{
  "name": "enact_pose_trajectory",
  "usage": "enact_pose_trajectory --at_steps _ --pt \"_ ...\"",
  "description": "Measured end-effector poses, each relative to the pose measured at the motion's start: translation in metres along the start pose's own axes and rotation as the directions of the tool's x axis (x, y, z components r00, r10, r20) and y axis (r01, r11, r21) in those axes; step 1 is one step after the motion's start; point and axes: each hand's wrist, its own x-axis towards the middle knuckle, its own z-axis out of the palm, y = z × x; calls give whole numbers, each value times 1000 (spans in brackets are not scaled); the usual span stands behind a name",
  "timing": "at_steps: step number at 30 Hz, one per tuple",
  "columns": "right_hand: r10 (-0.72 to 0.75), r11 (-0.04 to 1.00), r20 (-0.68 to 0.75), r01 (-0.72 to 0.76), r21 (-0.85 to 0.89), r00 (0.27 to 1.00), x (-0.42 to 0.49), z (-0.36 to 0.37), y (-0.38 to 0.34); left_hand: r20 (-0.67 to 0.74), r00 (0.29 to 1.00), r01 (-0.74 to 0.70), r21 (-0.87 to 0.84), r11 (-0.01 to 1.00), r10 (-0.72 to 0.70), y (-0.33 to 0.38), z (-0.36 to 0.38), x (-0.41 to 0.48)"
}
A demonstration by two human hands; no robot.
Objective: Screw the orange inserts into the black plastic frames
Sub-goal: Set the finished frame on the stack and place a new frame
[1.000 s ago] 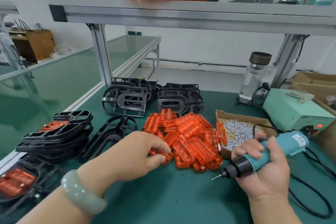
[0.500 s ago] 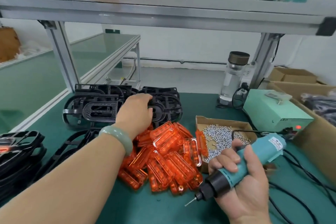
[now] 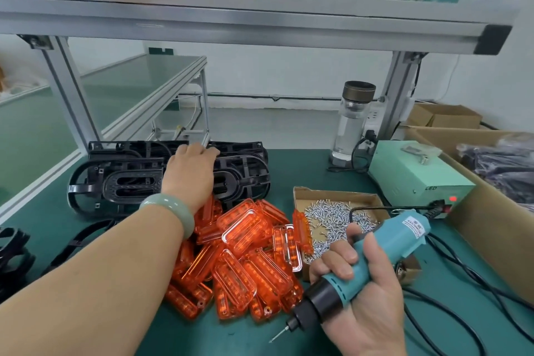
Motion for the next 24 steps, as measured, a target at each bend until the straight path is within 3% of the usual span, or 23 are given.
enact_pose_trajectory --at_steps 7,12,16,24 --pt "5 1000 -12 -5 -11 1000 0 -2 0 -48 998 31 -125 992 -37 -1 -17 -6" --pt "-15 999 -51 12 -50 999 -1 -2 0 -220 975 -1 -163 987 -35 -3 -37 -14" --pt "-30 998 -63 27 -49 998 -1 -1 -1 -342 926 50 -302 952 -157 -6 -50 -25" --pt "-24 999 -56 21 -50 998 -2 0 -3 -367 845 133 -558 819 -388 -15 -78 -59"
